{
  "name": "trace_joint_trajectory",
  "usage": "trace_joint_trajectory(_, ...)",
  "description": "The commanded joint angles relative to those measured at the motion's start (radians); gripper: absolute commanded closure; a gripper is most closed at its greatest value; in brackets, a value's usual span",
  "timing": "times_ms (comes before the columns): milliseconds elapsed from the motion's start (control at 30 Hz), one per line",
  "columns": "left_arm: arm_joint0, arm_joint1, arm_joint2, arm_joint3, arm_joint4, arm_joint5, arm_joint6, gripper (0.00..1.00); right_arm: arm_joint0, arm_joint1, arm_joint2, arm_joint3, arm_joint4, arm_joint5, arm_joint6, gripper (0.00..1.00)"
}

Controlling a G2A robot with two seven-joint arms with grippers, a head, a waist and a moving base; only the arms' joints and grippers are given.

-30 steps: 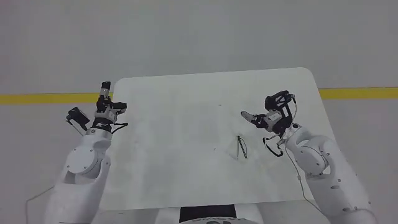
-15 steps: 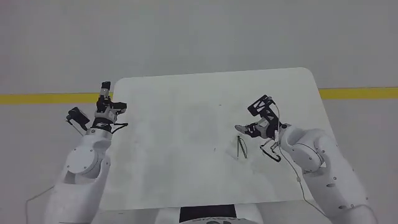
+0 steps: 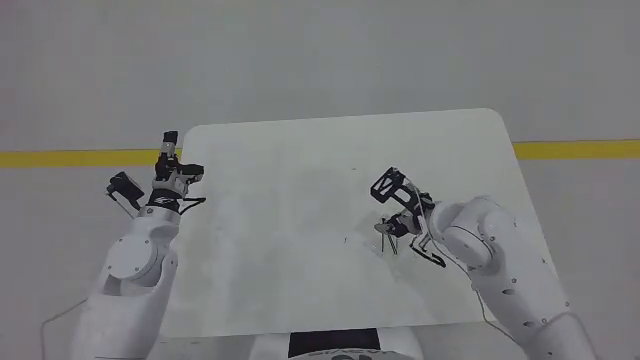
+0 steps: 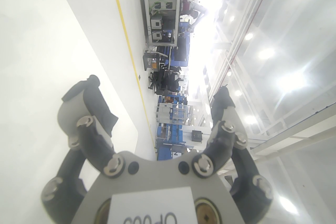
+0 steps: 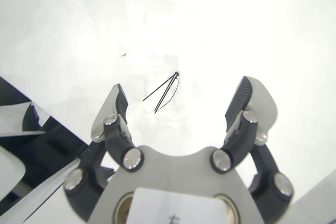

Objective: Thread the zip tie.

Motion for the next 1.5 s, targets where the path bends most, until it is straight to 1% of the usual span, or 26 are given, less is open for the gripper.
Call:
trace_joint_trajectory(0,0.000,0.000,0.000,0.000,0.000,0.000,0.000,0.00,0.000,0.000,0.000,0.000,0.002,-0.001,0.001,0.00)
trace_joint_trajectory(267,0.000,0.000,0.000,0.000,0.000,0.000,0.000,0.00,0.000,0.000,0.000,0.000,0.002,-0.001,0.001,0.00)
trace_joint_trajectory(333,0.000,0.000,0.000,0.000,0.000,0.000,0.000,0.00,-0.002,0.001,-0.013,0.006,-0.010,-0.016,0.032,0.00)
trace_joint_trajectory(367,0.000,0.000,0.000,0.000,0.000,0.000,0.000,0.00,0.004,0.001,-0.025,-0.008,-0.017,-0.019,0.058,0.00)
trace_joint_trajectory(400,0.000,0.000,0.000,0.000,0.000,0.000,0.000,0.00,0.007,0.000,-0.031,-0.020,-0.010,-0.008,0.071,0.00)
trace_joint_trajectory(433,0.000,0.000,0.000,0.000,0.000,0.000,0.000,0.00,0.008,-0.001,-0.036,-0.027,0.030,0.005,0.093,0.00)
trace_joint_trajectory(467,0.000,0.000,0.000,0.000,0.000,0.000,0.000,0.00,0.014,0.000,-0.038,-0.035,0.046,0.007,0.118,0.00)
trace_joint_trajectory(533,0.000,0.000,0.000,0.000,0.000,0.000,0.000,0.00,0.026,0.000,-0.046,-0.035,0.072,0.027,0.186,0.00)
trace_joint_trajectory(567,0.000,0.000,0.000,0.000,0.000,0.000,0.000,0.00,0.035,0.000,-0.056,-0.025,0.089,0.040,0.202,0.00)
trace_joint_trajectory(733,0.000,0.000,0.000,0.000,0.000,0.000,0.000,0.00,0.067,0.014,-0.109,0.007,0.123,0.100,0.202,0.00)
trace_joint_trajectory(833,0.000,0.000,0.000,0.000,0.000,0.000,0.000,0.00,0.092,0.028,-0.143,0.030,0.144,0.162,0.202,0.00)
trace_joint_trajectory(867,0.000,0.000,0.000,0.000,0.000,0.000,0.000,0.00,0.095,0.029,-0.145,0.030,0.150,0.169,0.202,0.00)
trace_joint_trajectory(1200,0.000,0.000,0.000,0.000,0.000,0.000,0.000,0.00,0.095,0.029,-0.145,0.030,0.150,0.169,0.202,0.00)
trace_joint_trajectory(1233,0.000,0.000,0.000,0.000,0.000,0.000,0.000,0.00,0.092,0.029,-0.151,0.033,0.135,0.179,0.202,0.00)
trace_joint_trajectory(1333,0.000,0.000,0.000,0.000,0.000,0.000,0.000,0.00,0.096,0.025,-0.178,0.032,0.113,0.231,0.202,0.00)
trace_joint_trajectory(1367,0.000,0.000,0.000,0.000,0.000,0.000,0.000,0.00,0.100,0.024,-0.189,0.041,0.109,0.258,0.202,0.00)
trace_joint_trajectory(1433,0.000,0.000,0.000,0.000,0.000,0.000,0.000,0.00,0.112,0.022,-0.214,0.057,0.106,0.293,0.202,0.00)
trace_joint_trajectory(1467,0.000,0.000,0.000,0.000,0.000,0.000,0.000,0.00,0.121,0.021,-0.226,0.067,0.119,0.325,0.202,0.00)
